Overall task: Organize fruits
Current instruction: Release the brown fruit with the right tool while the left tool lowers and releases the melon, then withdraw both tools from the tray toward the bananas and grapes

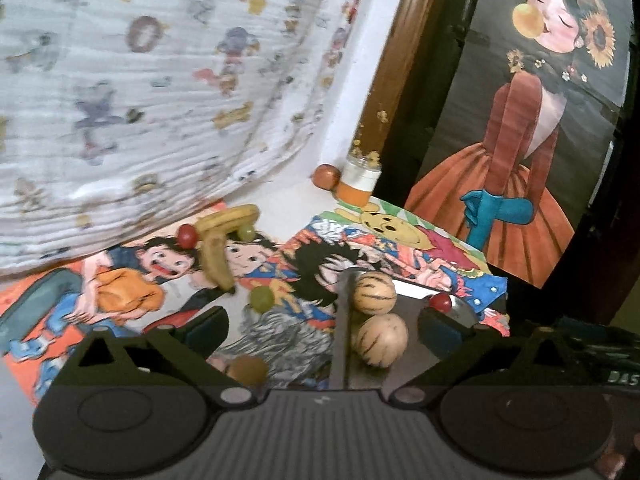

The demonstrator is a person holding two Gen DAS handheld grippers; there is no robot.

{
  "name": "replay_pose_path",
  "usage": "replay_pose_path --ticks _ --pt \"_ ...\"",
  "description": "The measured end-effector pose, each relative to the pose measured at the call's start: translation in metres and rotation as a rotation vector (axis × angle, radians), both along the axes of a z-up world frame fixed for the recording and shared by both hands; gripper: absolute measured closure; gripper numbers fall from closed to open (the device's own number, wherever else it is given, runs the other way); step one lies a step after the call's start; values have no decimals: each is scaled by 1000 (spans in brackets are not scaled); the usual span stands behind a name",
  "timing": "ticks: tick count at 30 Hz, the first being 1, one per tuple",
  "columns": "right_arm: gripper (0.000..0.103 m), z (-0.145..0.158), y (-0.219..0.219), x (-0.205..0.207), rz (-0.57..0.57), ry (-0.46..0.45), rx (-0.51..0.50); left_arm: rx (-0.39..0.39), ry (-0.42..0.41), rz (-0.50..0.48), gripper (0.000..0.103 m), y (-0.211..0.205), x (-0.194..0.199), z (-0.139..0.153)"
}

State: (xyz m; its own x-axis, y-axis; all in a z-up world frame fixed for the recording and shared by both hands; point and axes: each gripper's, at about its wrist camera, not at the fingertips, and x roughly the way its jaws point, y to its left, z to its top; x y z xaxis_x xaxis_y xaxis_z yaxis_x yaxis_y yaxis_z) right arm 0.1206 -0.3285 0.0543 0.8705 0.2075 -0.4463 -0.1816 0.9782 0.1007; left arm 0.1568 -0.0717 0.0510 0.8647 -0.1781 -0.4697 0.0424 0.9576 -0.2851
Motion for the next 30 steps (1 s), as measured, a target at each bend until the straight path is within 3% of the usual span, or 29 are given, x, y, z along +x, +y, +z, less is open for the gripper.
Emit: replay_pose_path --ticks 11,20,30 --pt "1 -13 34 -41 9 32 3 42 17 61 0 37 -42 -11" --pt "1 -36 56 -50 17 136 38 53 79 84 0 59 -65 -33" --pt "1 -54 88 -50 66 205 -16 46 131 119 0 82 -75 -48"
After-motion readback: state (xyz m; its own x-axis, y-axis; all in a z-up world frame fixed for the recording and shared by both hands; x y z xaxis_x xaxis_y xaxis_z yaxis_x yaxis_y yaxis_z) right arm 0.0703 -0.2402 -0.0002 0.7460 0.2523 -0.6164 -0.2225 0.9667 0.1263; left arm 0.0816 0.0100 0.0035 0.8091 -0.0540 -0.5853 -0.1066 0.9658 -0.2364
